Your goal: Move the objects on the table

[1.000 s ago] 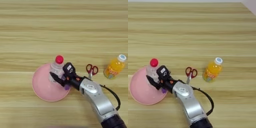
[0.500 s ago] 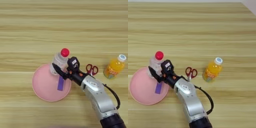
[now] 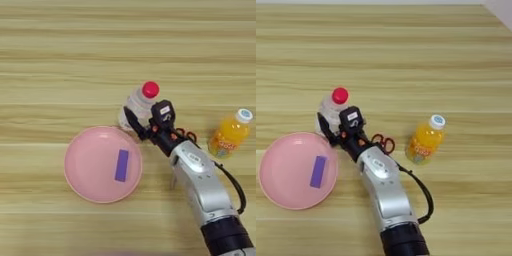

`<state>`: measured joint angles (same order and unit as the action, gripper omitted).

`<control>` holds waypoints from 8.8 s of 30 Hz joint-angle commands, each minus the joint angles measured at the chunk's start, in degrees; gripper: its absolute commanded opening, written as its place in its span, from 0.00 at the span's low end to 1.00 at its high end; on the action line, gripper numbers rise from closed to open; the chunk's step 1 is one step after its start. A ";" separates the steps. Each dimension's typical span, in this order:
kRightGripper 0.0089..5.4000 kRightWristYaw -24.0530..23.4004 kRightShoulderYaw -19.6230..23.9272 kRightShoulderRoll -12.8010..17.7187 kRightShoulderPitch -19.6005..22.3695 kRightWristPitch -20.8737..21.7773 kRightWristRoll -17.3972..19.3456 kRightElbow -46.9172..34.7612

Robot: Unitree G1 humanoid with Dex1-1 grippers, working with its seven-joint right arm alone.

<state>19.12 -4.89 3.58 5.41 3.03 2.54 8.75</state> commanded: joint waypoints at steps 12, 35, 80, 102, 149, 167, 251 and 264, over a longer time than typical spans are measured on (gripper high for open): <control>0.58 -8.30 3.04 2.36 8.25 0.35 -4.96 5.24; 0.58 -7.66 1.64 3.21 9.21 -1.91 -5.91 11.89; 0.99 -7.68 2.27 3.48 8.49 -2.71 -4.78 11.75; 0.99 -7.11 4.94 5.69 -4.22 -9.53 -3.18 -6.78; 0.99 -10.47 1.77 6.56 -18.22 -8.34 -10.50 -8.38; 0.99 -12.86 1.68 8.04 -18.42 -9.08 -14.38 -4.62; 0.99 -4.18 -11.86 -0.82 -13.69 -31.68 -2.85 -27.26; 0.99 -3.80 -12.91 -1.09 -11.98 -32.46 -2.36 -19.78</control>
<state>15.41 -17.90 3.45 -9.17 -30.67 -0.58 -9.94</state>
